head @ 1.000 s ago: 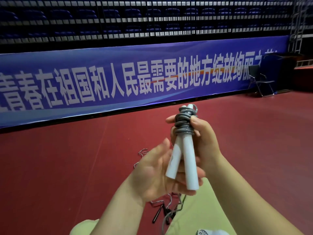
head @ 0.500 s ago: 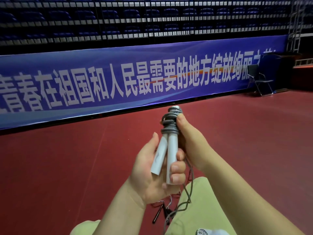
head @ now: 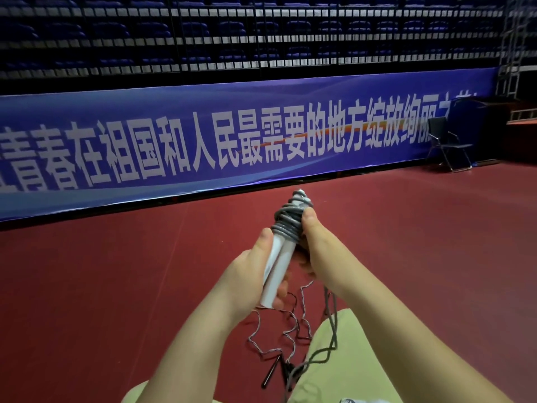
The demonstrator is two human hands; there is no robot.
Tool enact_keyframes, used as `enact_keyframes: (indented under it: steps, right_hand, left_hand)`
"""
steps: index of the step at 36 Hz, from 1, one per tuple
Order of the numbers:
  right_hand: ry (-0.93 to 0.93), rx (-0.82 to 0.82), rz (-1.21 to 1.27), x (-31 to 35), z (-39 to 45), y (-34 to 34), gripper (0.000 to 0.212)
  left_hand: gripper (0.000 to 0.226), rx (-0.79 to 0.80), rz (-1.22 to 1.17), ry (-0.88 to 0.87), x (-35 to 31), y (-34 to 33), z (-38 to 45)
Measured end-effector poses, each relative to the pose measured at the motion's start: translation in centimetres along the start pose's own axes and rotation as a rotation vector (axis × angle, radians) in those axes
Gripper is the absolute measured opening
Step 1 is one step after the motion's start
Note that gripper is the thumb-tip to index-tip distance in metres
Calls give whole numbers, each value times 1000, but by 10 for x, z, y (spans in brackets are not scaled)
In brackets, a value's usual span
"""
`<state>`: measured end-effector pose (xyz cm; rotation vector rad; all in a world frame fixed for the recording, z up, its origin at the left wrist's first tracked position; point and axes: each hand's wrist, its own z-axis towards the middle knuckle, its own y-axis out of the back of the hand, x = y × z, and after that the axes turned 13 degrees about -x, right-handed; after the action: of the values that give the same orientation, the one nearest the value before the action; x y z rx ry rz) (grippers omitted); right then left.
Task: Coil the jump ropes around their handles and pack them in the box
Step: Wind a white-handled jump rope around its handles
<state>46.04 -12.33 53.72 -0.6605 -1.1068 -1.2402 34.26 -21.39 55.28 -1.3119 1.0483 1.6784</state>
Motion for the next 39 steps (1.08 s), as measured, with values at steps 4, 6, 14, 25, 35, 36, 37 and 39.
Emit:
enact_keyframes:
  steps: [4,6,14,25,35,36,37,39]
  right_hand:
    - [-80,62,152,5,4,-3,43]
    - [-164,155,239,4,5,0,51]
    - [-248,255,304,0,-1,6,45]
    - [-246,54,129,-8,-2,2,36]
    - [-137,45,238,-3,-6,-4,52]
    - [-118,33,224,-3,-6,-4,57]
    - [-105,-2,210,-3,-6,-4,58]
    - [-79,-88,180,-2,-7,-4,52]
  left_hand:
    - [71,-113,249,-123,1,2,1]
    - [59,-212,466,-222,1,7,2]
    - [58,-247,709,-228,15,3,10]
    - [51,-326,848,-234,23,5,15]
    - [44,-384,802,-292,16,7,13]
    - [43,-382,802,-300,14,6,12]
    - [41,-381,803,-308,13,6,11]
    - [41,-387,808,-313,12,5,9]
